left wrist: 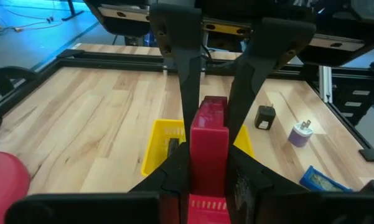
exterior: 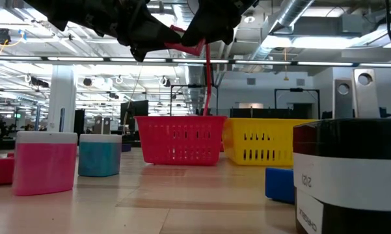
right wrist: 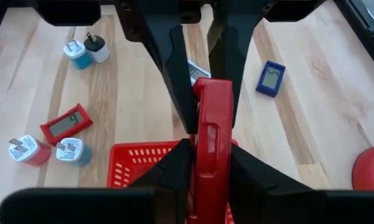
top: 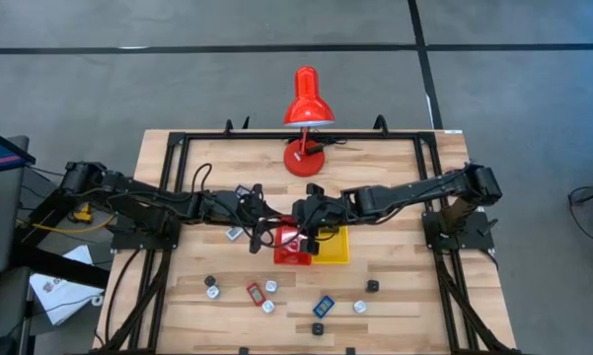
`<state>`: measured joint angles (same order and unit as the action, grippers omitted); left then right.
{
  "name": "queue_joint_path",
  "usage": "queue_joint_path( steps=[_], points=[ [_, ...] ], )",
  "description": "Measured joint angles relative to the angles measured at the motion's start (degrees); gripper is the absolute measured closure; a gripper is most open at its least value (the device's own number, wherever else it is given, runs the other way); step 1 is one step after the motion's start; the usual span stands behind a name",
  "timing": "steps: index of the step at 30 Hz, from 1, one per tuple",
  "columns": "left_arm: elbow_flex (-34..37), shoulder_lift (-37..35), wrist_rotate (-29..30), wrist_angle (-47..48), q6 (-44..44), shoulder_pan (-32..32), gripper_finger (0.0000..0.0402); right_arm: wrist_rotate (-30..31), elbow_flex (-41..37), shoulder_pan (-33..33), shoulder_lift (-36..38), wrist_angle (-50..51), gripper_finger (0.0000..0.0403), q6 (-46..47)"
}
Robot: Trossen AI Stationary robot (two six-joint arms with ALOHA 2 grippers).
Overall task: Pick & Place Office items
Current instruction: Put the red digital timer into the yellow bin
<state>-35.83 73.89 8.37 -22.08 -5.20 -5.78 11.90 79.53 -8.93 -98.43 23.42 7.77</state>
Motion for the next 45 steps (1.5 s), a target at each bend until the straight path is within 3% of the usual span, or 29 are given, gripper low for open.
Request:
queue_joint_path(
  steps=[21,34,45],
  points=[
    [-0.07,-0.02,0.07,1.37,-0.19,0.02,0.034,-0.16,-0.02,0.01,0.02,0.11,0.0326,1.34],
    [-0.02,-0.02,-0.17,1.61,-0.25,-0.02,0.034,-4.4,-0.02,0.81,0.07,0.11,0.0324,2.78],
    [0.09,0.0,0.23,1.94,-0.23,0.02,0.034,-4.63,-0.02,0.75,0.15,0.13,0.0246,2.77]
  ],
)
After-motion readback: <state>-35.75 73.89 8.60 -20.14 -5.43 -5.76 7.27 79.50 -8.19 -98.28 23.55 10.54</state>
